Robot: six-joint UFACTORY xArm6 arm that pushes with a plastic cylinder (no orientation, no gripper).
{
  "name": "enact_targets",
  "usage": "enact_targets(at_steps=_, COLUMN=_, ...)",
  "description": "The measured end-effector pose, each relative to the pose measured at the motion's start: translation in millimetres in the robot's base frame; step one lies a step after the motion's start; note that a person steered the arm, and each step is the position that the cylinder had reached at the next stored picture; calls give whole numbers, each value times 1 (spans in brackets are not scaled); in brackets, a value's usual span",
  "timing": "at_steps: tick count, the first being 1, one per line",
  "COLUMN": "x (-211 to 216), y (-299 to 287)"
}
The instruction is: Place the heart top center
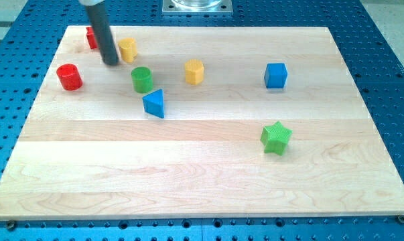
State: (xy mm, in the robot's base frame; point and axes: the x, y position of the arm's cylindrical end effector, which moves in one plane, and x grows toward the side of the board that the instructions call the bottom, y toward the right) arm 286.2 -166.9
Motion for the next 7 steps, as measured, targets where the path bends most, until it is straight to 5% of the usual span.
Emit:
enact_targets(at_steps=2, x=-18, y=129)
enact_targets(at_steps=4, x=6, y=84)
enact_targets(at_steps=7, x=-47, y=60)
